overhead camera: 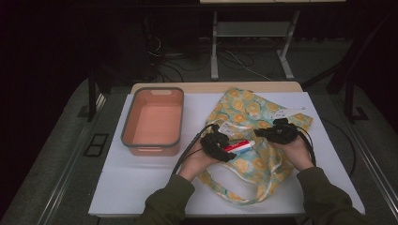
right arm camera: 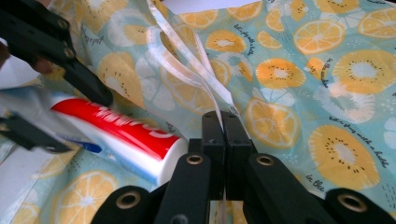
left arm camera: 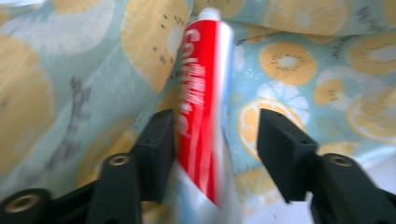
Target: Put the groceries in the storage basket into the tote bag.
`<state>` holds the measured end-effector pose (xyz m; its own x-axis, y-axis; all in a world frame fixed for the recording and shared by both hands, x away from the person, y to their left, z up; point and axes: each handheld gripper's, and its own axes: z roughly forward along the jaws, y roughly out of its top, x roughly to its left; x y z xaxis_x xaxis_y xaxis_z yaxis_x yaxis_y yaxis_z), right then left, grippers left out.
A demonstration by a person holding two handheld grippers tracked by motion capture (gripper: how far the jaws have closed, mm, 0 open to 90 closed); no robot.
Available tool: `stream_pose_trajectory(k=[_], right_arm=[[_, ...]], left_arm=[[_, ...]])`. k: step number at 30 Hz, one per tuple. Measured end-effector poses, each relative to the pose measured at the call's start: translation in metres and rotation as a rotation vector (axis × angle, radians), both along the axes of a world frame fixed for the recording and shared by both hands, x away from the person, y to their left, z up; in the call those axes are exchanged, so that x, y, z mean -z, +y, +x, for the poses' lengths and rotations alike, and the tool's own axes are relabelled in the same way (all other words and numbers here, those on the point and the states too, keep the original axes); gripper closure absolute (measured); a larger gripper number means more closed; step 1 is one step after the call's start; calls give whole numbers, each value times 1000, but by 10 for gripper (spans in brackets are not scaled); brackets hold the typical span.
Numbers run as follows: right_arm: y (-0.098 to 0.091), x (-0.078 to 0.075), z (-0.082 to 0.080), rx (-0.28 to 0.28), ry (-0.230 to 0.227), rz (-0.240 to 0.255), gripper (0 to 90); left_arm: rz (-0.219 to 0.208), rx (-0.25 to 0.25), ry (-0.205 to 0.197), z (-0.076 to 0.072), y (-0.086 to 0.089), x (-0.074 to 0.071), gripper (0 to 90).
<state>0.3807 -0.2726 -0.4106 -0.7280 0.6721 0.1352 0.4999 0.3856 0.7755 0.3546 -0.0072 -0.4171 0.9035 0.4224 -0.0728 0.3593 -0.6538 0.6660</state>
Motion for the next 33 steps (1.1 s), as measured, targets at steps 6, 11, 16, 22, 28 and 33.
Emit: stream_pose_trajectory(k=[6, 11, 16, 22, 28, 33], right_arm=[[0, 0, 0, 2, -1, 0, 895], [0, 0, 0, 2, 0, -1, 895], [1, 0, 0, 1, 3, -3, 895], [1, 1, 0, 1, 2, -4, 895], [1, 0, -1, 2, -1, -2, 895], [2, -1, -1, -2, -10, 2, 895]], left_arm=[[-38, -13, -55, -15, 24, 0, 357], [-20, -22, -80, -24, 40, 7, 361], [28, -23, -76, -25, 49, 16, 440], [32, -19, -77, -24, 50, 18, 584], [54, -3, -94, -26, 48, 16, 721], [53, -4, -106, -26, 42, 13, 755]])
